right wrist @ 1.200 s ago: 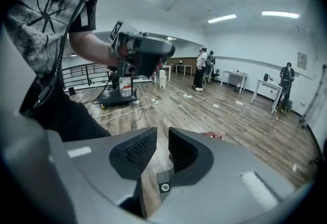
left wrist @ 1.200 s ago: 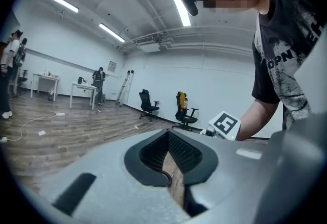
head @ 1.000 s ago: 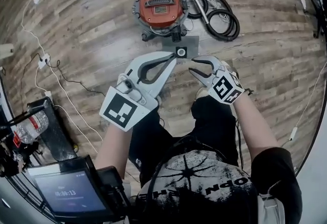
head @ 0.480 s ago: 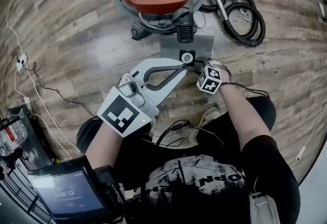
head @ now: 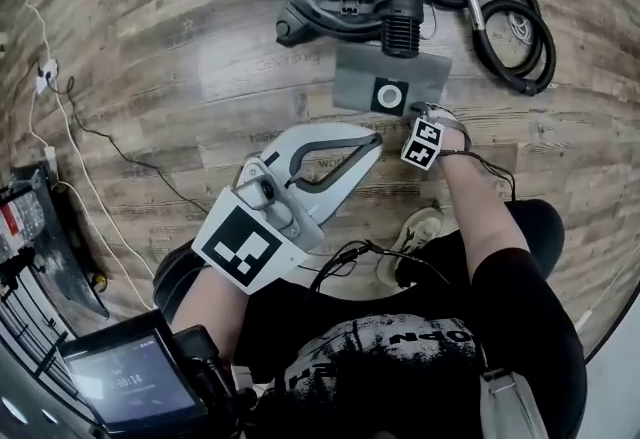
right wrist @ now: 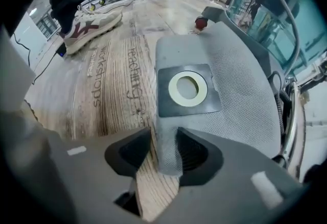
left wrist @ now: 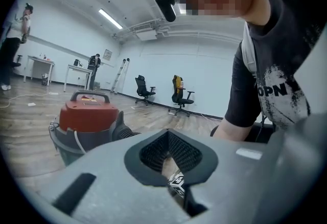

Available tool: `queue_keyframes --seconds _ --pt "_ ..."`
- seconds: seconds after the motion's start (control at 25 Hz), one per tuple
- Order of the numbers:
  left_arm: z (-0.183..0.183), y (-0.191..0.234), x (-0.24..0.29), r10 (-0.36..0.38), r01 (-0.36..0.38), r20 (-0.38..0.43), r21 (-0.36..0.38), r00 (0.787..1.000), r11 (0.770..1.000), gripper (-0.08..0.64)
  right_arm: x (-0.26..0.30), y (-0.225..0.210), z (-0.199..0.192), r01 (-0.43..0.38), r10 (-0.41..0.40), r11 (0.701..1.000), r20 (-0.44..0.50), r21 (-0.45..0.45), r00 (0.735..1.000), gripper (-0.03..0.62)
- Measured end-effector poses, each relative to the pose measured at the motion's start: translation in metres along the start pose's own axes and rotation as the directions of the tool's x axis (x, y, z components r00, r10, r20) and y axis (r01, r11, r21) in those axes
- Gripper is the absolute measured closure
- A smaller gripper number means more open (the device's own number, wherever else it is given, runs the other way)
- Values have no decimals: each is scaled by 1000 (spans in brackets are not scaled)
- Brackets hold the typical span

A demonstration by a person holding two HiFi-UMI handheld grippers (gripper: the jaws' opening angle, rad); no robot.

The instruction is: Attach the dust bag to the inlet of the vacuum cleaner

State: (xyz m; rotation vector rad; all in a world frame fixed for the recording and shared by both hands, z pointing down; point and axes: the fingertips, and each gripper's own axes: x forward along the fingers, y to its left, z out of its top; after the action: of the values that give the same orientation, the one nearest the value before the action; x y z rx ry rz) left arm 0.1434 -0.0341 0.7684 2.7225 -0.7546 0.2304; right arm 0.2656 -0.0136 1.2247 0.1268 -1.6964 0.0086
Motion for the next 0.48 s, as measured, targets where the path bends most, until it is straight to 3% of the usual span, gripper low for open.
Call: queue_keyframes --seconds 0.12,0.24,0.4,0.48 --pt "-7 -5 -4 -2 3 -43 30 999 1000 560 1 -8 2 39 -39 999 -15 -26 999 494" --pt "-12 -7 -6 0 7 -87 80 996 997 560 -7 -5 2 2 -6 993 -33 -119 999 580" --pt "-7 -10 -8 -3 17 -107 122 994 992 560 -49 -17 6 -69 60 954 -39 -293 997 584" --pt "-6 -12 -7 -6 22 -117 137 993 990 560 -75 -26 13 -112 109 936 -28 -333 994 584"
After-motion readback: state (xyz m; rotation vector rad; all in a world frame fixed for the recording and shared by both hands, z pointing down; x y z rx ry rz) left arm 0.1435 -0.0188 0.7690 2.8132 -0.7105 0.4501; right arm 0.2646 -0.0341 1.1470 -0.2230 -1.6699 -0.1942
